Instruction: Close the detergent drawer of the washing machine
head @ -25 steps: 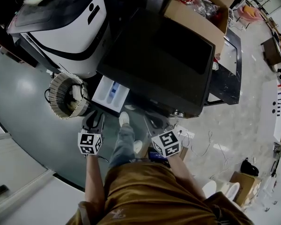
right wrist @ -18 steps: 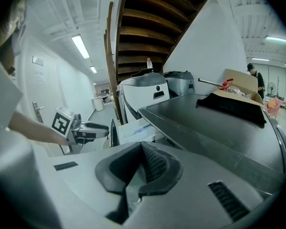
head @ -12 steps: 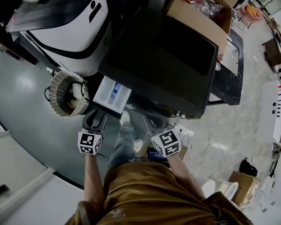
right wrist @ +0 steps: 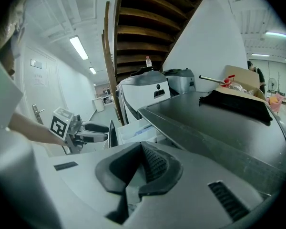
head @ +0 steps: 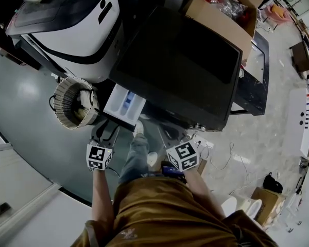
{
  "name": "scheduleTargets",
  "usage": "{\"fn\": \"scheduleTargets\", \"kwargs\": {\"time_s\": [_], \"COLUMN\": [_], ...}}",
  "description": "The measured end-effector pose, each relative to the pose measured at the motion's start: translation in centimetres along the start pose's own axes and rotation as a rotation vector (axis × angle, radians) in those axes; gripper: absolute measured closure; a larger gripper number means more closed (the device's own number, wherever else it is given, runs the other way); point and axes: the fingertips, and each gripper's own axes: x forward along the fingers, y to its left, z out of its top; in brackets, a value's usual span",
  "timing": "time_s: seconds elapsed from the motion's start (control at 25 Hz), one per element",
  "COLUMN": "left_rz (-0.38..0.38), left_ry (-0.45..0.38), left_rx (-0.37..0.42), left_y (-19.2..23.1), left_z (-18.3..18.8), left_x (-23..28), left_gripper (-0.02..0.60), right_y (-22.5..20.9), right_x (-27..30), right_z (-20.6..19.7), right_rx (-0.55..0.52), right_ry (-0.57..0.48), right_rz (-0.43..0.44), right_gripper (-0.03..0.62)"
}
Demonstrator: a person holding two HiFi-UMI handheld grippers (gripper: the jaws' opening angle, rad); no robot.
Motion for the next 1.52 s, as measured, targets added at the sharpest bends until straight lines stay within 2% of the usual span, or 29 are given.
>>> {"fn": "scheduleTargets", "kwargs": {"time_s": [0.16, 1.52], "left_rz": [0.000, -0.008], "left_ry": [0.010, 0.036], "left_rx": [0.017, 0.007], "left_y": [0.0, 0.4], "left_z": [0.0, 0.9], "left_x": [0.0, 1.4], "left_gripper": [0.387, 0.371], "right_y": [0.0, -1.1], "right_x": [0.3, 1.9], "right_z": [0.2, 1.5], "right_rx": [0.000, 0.003], "right_ry": [-0.001, -0.012], "right_rz": [0.008, 0.027], "right_gripper": [0.582, 0.582]}}
